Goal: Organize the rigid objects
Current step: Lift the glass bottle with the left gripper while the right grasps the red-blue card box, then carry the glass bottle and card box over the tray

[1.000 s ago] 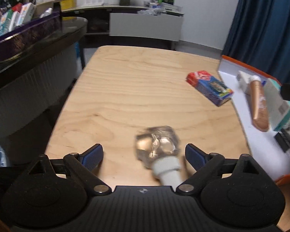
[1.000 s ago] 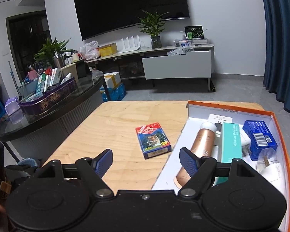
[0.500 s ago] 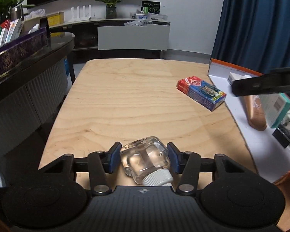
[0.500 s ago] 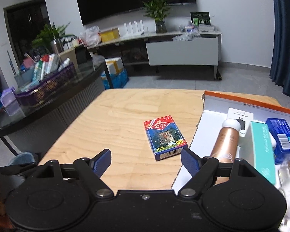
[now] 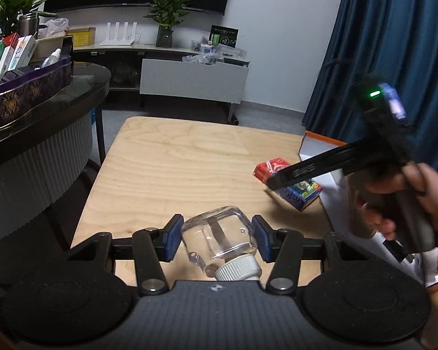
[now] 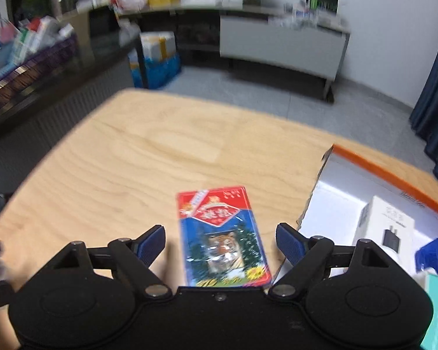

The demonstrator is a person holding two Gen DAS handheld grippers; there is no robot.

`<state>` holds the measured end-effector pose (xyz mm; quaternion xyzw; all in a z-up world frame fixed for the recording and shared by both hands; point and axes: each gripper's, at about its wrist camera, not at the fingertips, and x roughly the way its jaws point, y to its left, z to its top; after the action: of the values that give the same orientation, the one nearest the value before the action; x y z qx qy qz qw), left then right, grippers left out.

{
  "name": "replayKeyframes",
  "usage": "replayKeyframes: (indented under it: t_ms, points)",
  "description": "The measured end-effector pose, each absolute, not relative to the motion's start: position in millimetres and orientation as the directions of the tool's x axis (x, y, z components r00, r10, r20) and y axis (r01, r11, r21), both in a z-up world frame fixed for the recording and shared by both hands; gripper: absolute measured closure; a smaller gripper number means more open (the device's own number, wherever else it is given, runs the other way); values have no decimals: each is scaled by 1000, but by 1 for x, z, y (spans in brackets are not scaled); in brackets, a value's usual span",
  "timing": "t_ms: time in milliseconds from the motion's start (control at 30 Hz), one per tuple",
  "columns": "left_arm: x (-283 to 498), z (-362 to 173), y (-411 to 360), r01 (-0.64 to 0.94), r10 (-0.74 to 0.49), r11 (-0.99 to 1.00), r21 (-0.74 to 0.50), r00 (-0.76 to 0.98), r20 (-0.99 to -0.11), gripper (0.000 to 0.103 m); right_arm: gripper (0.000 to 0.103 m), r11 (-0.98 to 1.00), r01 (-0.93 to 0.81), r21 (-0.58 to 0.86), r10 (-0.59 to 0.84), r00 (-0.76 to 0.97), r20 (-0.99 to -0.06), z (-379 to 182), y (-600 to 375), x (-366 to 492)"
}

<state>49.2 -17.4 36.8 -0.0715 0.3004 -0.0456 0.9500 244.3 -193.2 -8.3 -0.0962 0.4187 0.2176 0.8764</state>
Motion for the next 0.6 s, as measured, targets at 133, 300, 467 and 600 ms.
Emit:
replayKeyframes:
  t_ms: [133, 300, 467, 600]
  points:
    - [52, 36, -18, 43, -135, 984, -174, 819, -558, 51, 32, 901, -429, 55, 319, 573, -755, -7, -192, 240]
    - [49, 42, -28, 67, -144, 985, -158, 822, -551, 51, 33, 907, -412, 86, 351, 627, -696, 5, -196, 205]
    - [41, 57, -43, 111, -175, 982, -152, 833, -525, 51, 32, 920, -367, 135, 371, 706, -603, 48, -234, 161]
    - [39, 74, -67, 178, -228, 973, -146, 839, -495, 51, 32, 950, -285, 128, 309, 802, -512, 84, -283, 113]
